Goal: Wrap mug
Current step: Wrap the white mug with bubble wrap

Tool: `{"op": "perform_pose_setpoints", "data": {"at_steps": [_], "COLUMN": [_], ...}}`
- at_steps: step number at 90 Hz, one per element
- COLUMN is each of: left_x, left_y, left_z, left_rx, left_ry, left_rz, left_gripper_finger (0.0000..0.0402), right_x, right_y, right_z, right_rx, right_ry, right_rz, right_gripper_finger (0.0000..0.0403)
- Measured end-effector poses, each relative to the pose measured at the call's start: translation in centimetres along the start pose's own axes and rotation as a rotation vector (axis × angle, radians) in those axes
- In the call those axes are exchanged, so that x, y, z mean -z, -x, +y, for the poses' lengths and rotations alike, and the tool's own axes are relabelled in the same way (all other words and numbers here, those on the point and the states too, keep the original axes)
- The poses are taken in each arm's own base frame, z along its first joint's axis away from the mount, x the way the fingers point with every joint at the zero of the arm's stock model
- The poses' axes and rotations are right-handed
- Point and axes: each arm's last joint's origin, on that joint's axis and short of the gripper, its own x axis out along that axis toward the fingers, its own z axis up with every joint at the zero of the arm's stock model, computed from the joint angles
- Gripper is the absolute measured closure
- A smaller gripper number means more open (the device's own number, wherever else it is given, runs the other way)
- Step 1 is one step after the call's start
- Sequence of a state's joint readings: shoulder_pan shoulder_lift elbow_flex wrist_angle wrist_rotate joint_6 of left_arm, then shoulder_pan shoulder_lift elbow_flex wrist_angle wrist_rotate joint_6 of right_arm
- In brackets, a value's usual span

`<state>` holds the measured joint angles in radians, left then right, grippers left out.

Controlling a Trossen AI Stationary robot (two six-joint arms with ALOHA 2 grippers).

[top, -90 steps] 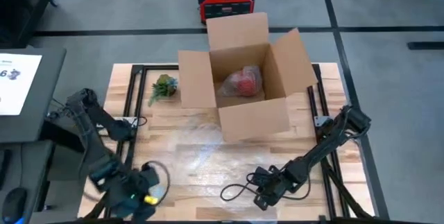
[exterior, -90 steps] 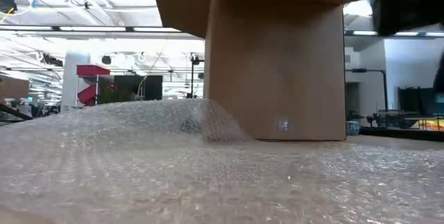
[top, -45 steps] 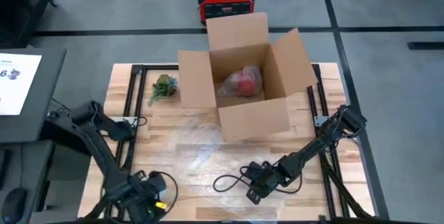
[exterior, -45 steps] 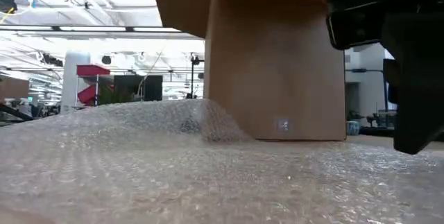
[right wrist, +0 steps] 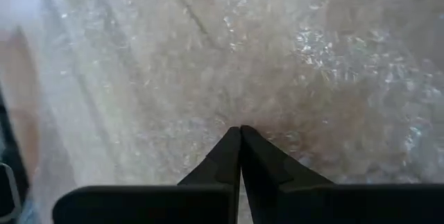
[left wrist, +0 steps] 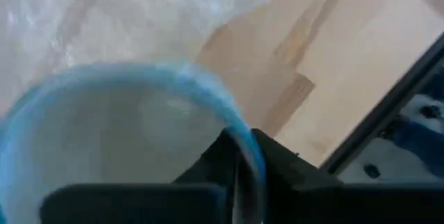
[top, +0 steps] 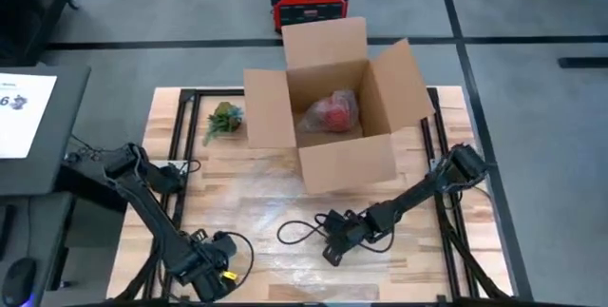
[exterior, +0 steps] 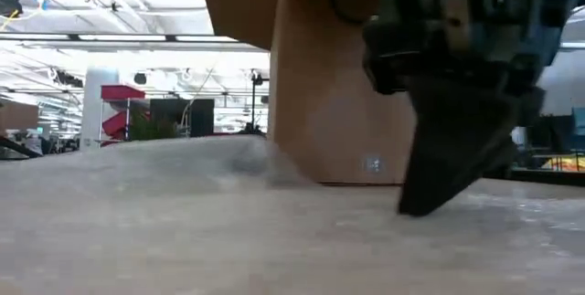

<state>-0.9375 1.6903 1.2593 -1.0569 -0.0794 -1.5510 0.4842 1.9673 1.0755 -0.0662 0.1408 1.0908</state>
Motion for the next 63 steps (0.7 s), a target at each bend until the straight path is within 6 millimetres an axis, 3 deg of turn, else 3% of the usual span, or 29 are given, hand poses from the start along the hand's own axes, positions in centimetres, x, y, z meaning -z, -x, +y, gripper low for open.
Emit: {"op": "perform_pose_setpoints", "data": {"at_steps": [15, 32, 49, 63], "left_x": [-0.2, -0.6, -1.1, -3.3], "left_y": [2.5, 6.6, 9.4, 9.6], "left_z": [1.1, 1.6, 1.3, 0.3], "left_rx": [-0.065, 0.023, 0.125, 0.2], "left_ry": [-0.004, 0.006, -0.008, -0.011], "left_rz": [0.002, -0.029, -0.121, -0.239], "left_gripper_finger": [0.0397, 0.0399, 0.04, 0.0401], "right_x": [-1.9, -5.2, -7.5, -8.2], "right_y": [-2.1, -3.8, -3.2, -2.1], "right_z": [1.2, 2.5, 3.3, 3.9], "right_rx": [-0.006, -0.017, -0.014, -0.028], "right_ry": [-0.051, -0.113, -0.11, -0.115], "right_rz": [-0.02, -0.075, -0.124, -0.147], "right_gripper_finger": [0.0403, 0.0403, 0.0403, 0.0403]}}
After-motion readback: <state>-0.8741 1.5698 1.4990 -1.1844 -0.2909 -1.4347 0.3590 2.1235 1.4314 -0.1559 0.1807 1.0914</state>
